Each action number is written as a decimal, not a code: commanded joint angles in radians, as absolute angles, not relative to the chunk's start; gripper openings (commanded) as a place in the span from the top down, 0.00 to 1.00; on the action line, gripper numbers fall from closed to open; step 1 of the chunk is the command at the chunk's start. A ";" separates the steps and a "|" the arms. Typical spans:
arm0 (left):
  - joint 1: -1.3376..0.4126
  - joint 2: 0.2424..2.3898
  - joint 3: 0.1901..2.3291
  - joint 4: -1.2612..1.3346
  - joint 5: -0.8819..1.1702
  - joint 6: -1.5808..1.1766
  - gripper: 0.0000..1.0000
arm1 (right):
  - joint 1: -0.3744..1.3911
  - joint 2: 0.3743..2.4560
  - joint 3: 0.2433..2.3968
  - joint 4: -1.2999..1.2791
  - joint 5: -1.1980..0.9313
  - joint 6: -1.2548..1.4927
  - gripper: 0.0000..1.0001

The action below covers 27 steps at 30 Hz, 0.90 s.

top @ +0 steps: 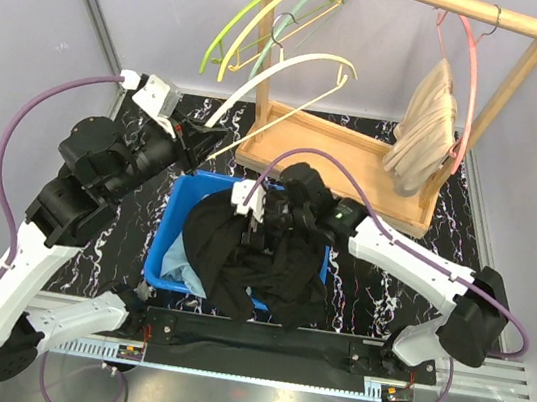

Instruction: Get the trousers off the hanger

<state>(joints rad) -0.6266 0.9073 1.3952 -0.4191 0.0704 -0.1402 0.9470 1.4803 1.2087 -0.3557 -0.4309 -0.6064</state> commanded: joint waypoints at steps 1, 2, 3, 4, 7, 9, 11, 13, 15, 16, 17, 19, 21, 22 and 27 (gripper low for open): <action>-0.624 0.896 1.390 -0.342 0.084 -0.153 1.00 | 0.881 1.427 1.314 -0.380 -0.471 -0.609 0.01; -0.624 0.902 1.393 -0.342 0.087 -0.155 1.00 | 0.864 1.416 1.333 -0.399 -0.491 -0.612 0.01; -0.624 0.908 1.394 -0.347 0.095 -0.156 1.00 | 0.842 1.408 1.365 -0.438 -0.514 -0.617 0.00; -0.624 0.917 1.399 -0.348 0.097 -0.160 1.00 | 0.807 1.398 1.377 -0.461 -0.578 -0.621 0.00; -0.624 0.940 1.414 -0.354 0.110 -0.160 1.00 | 0.755 1.350 1.399 -0.564 -0.714 -0.681 0.00; -0.624 0.956 1.433 -0.362 0.117 -0.160 1.00 | 0.715 1.301 1.382 -0.624 -0.777 -0.741 0.00; -0.624 0.985 1.448 -0.368 0.120 -0.158 1.00 | 0.666 1.255 1.356 -0.635 -0.796 -0.749 0.00; -0.624 1.015 1.469 -0.370 0.124 -0.167 1.00 | 0.621 1.226 1.307 -0.612 -0.802 -0.730 0.00; -0.624 1.037 1.485 -0.365 0.123 -0.170 1.00 | 0.557 1.175 1.244 -0.574 -0.793 -0.694 0.00; -0.624 1.060 1.489 -0.362 0.118 -0.175 1.00 | 0.537 1.158 1.224 -0.559 -0.793 -0.678 0.00; -0.624 1.069 1.494 -0.359 0.117 -0.176 1.00 | 0.514 1.125 1.203 -0.546 -0.792 -0.651 0.00; -0.624 1.103 1.509 -0.347 0.097 -0.178 1.00 | 0.454 1.089 1.137 -0.505 -0.799 -0.608 0.00; -0.624 1.129 1.535 -0.327 0.081 -0.175 1.00 | 0.393 1.040 1.062 -0.441 -0.810 -0.569 0.00; -0.624 1.158 1.548 -0.319 0.077 -0.175 1.00 | 0.374 1.023 1.034 -0.414 -0.814 -0.530 0.00; -0.624 1.265 1.659 -0.250 0.011 -0.158 1.00 | 0.252 0.931 0.815 -0.173 -0.828 -0.390 0.00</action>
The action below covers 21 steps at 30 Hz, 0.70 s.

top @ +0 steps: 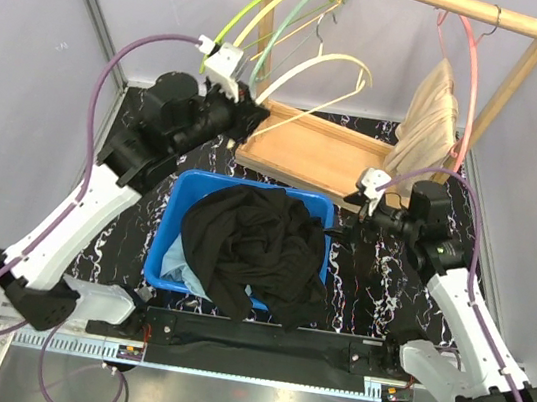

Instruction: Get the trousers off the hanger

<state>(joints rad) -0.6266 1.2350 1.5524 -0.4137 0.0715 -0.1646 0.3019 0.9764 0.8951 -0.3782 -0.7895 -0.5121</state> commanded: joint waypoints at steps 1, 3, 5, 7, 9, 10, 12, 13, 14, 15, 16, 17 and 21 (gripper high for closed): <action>-0.624 1.300 1.678 -0.238 0.003 -0.153 1.00 | 0.206 0.919 0.787 -0.138 -0.830 -0.343 0.00; -0.624 1.340 1.742 -0.213 -0.030 -0.147 1.00 | 0.163 0.879 0.714 -0.057 -0.831 -0.307 0.01; -0.624 1.403 1.791 -0.201 -0.037 -0.146 1.00 | 0.099 0.838 0.668 -0.014 -0.831 -0.253 0.00; -0.624 1.468 1.862 -0.195 -0.061 -0.147 1.00 | 0.057 0.807 0.605 0.040 -0.844 -0.209 0.00; -0.624 1.508 1.920 -0.183 -0.098 -0.150 1.00 | 0.006 0.759 0.546 0.081 -0.866 -0.172 0.00; -0.624 1.544 1.936 -0.175 -0.104 -0.153 1.00 | -0.021 0.744 0.532 0.092 -0.880 -0.157 0.01; -0.624 1.581 1.994 -0.169 -0.120 -0.152 1.00 | -0.058 0.710 0.520 0.088 -0.900 -0.175 0.00; -0.624 1.618 2.014 -0.170 -0.123 -0.152 1.00 | -0.064 0.704 0.522 0.077 -0.894 -0.210 0.00; -0.624 1.635 2.038 -0.181 -0.123 -0.153 1.00 | -0.067 0.698 0.523 0.071 -0.887 -0.224 0.00; -0.626 1.655 2.083 -0.189 -0.126 -0.155 1.00 | -0.074 0.696 0.519 0.071 -0.876 -0.233 0.00; -0.624 1.689 2.103 -0.199 -0.127 -0.155 1.00 | -0.075 0.693 0.514 0.072 -0.876 -0.245 0.00; -0.624 1.703 2.120 -0.212 -0.127 -0.155 1.00 | -0.077 0.692 0.509 0.071 -0.880 -0.247 0.00; -0.626 1.752 2.161 -0.222 -0.150 -0.144 1.00 | -0.077 0.684 0.506 0.080 -0.905 -0.236 0.00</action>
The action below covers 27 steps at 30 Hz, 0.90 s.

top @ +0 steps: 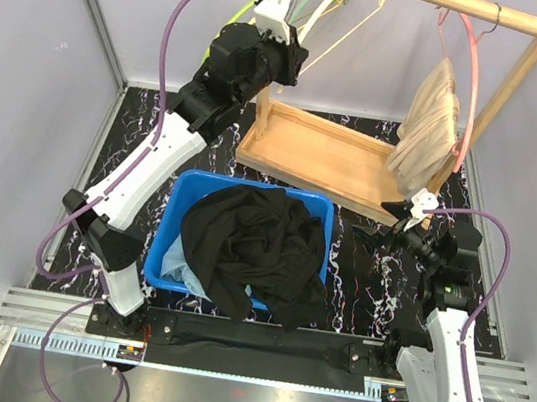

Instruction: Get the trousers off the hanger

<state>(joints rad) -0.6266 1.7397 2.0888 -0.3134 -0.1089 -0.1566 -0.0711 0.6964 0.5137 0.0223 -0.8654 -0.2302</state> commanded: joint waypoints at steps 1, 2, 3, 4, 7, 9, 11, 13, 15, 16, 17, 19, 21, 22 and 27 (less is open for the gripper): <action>-0.624 1.762 2.163 -0.229 -0.150 -0.144 1.00 | -0.077 0.687 0.508 0.081 -0.905 -0.235 0.00; -0.626 1.764 2.158 -0.236 -0.152 -0.144 1.00 | -0.077 0.684 0.508 0.083 -0.904 -0.238 0.00; -0.624 1.766 2.142 -0.238 -0.153 -0.146 1.00 | -0.077 0.686 0.508 0.081 -0.899 -0.239 0.00; -0.624 1.763 2.128 -0.236 -0.152 -0.150 1.00 | -0.078 0.683 0.508 0.080 -0.899 -0.241 0.00; -0.624 1.749 2.073 -0.235 -0.152 -0.150 1.00 | -0.083 0.680 0.511 0.075 -0.899 -0.241 0.00; -0.624 1.735 2.040 -0.233 -0.149 -0.149 1.00 | -0.090 0.678 0.512 0.074 -0.897 -0.241 0.00; -0.624 1.724 2.020 -0.236 -0.147 -0.147 1.00 | -0.098 0.680 0.514 0.069 -0.897 -0.239 0.00; -0.624 1.709 1.990 -0.239 -0.143 -0.146 1.00 | -0.103 0.680 0.517 0.064 -0.899 -0.236 0.00; -0.624 1.694 1.953 -0.239 -0.140 -0.144 1.00 | -0.109 0.678 0.522 0.057 -0.899 -0.235 0.00; -0.624 1.687 1.939 -0.238 -0.138 -0.144 1.00 | -0.112 0.677 0.523 0.054 -0.899 -0.235 0.00; -0.626 1.681 1.927 -0.232 -0.138 -0.144 1.00 | -0.115 0.676 0.529 0.046 -0.899 -0.235 0.00; -0.626 1.672 1.907 -0.230 -0.133 -0.146 1.00 | -0.121 0.672 0.538 0.032 -0.899 -0.236 0.00; -0.624 1.666 1.904 -0.235 -0.129 -0.146 1.00 | -0.124 0.664 0.572 -0.024 -0.900 -0.244 0.00; -0.624 1.664 1.904 -0.235 -0.127 -0.149 0.96 | -0.124 0.654 0.592 -0.053 -0.900 -0.258 0.00; -0.624 1.629 1.917 -0.239 -0.103 -0.153 0.47 | -0.124 0.615 0.791 -0.325 -0.917 -0.337 0.00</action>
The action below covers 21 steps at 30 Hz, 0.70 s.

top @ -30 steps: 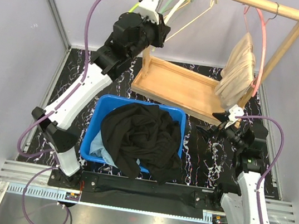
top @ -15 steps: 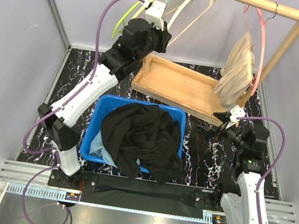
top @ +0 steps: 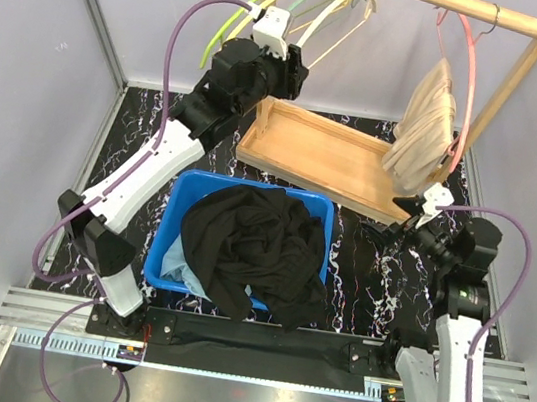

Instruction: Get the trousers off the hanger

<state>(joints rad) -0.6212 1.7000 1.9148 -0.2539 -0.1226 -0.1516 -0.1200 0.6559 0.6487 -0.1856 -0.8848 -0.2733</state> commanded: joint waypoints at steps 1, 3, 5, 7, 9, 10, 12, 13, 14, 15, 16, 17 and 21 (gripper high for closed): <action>-0.624 1.621 1.919 -0.239 -0.098 -0.153 0.42 | -0.124 0.598 0.822 -0.356 -0.917 -0.341 0.00; -0.624 1.592 1.917 -0.241 -0.081 -0.159 0.31 | -0.126 0.583 0.906 -0.420 -0.910 -0.344 0.00; -0.624 1.569 1.905 -0.244 -0.058 -0.164 0.26 | -0.126 0.581 0.992 -0.468 -0.887 -0.328 0.00; -0.624 1.534 1.895 -0.245 -0.037 -0.175 0.18 | -0.124 0.597 1.043 -0.474 -0.832 -0.264 0.00; -0.624 1.497 1.873 -0.250 -0.006 -0.181 0.14 | -0.124 0.618 1.124 -0.476 -0.717 -0.198 0.00; -0.624 1.485 1.865 -0.253 0.018 -0.184 0.10 | -0.124 0.650 1.153 -0.476 -0.674 -0.178 0.00; -0.624 1.451 1.838 -0.259 0.055 -0.186 0.08 | -0.124 0.682 1.230 -0.433 -0.524 -0.100 0.00; -0.624 1.441 1.829 -0.271 0.067 -0.186 0.06 | -0.124 0.719 1.273 -0.413 -0.471 -0.077 0.00; -0.624 1.421 1.810 -0.278 0.083 -0.184 0.05 | -0.124 0.741 1.299 -0.388 -0.387 -0.058 0.00; -0.624 1.407 1.799 -0.282 0.092 -0.176 0.04 | -0.124 0.796 1.327 -0.382 -0.349 -0.022 0.00; -0.624 1.391 1.786 -0.290 0.095 -0.175 0.04 | -0.124 0.827 1.392 -0.388 -0.313 -0.006 0.00; -0.624 1.358 1.752 -0.293 0.098 -0.169 0.03 | -0.126 0.860 1.426 -0.394 -0.254 -0.006 0.00; -0.624 1.246 1.639 -0.295 0.074 -0.132 0.01 | -0.126 1.001 1.577 -0.419 -0.196 0.057 0.00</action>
